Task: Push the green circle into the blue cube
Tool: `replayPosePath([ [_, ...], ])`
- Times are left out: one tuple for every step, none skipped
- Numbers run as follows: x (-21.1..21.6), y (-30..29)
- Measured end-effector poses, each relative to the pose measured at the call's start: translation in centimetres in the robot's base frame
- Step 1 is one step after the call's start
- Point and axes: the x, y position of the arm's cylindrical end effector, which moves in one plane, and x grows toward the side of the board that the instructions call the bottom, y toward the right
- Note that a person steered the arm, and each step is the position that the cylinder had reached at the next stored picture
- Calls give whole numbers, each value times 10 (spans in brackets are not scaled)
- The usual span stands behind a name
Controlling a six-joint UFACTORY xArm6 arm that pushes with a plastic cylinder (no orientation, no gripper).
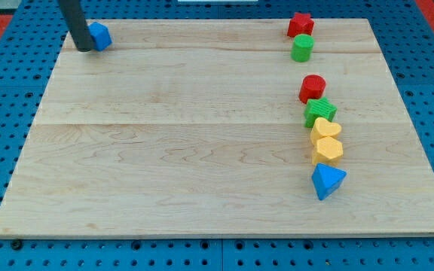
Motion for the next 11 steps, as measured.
replayPosePath([
  [21, 27],
  [30, 175],
  [48, 310],
  [48, 427],
  [23, 474],
  [7, 386],
  [10, 285],
  [-2, 270],
  [-4, 199],
  [-4, 91],
  [-4, 140],
])
